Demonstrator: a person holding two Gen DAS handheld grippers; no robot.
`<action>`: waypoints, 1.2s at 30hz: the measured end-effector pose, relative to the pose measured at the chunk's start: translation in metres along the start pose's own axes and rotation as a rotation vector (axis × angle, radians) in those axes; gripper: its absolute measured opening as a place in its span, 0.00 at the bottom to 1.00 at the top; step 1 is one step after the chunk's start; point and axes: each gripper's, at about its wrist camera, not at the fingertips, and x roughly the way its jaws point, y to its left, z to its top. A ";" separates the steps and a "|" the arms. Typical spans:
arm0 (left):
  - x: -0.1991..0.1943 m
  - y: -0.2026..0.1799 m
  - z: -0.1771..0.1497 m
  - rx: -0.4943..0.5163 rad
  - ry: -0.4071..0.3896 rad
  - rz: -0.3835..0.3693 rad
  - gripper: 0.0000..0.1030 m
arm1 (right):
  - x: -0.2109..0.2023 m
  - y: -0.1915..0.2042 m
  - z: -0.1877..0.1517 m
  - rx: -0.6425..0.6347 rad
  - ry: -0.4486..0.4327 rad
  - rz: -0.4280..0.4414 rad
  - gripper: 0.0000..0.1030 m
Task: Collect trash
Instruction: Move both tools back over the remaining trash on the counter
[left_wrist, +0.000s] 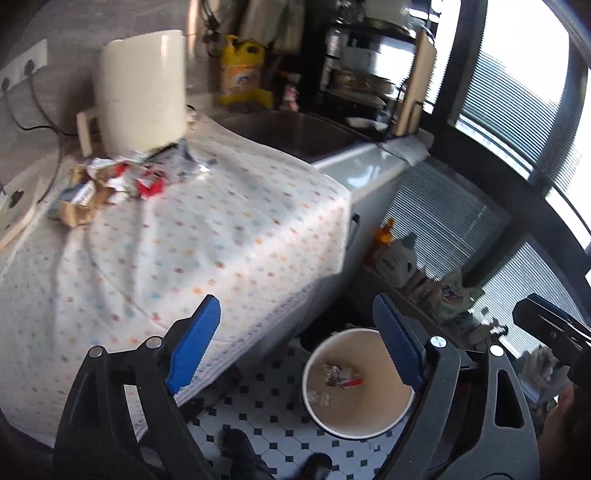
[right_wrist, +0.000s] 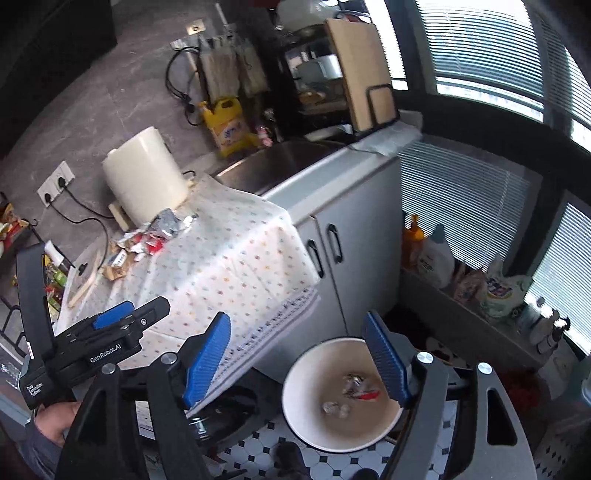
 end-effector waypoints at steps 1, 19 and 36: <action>-0.003 0.007 0.003 -0.007 -0.009 0.013 0.83 | 0.003 0.010 0.004 -0.010 -0.004 0.013 0.74; -0.034 0.173 0.040 -0.206 -0.110 0.189 0.88 | 0.070 0.169 0.048 -0.175 -0.011 0.148 0.90; 0.031 0.274 0.064 -0.277 -0.059 0.129 0.79 | 0.132 0.235 0.048 -0.197 0.037 0.037 0.91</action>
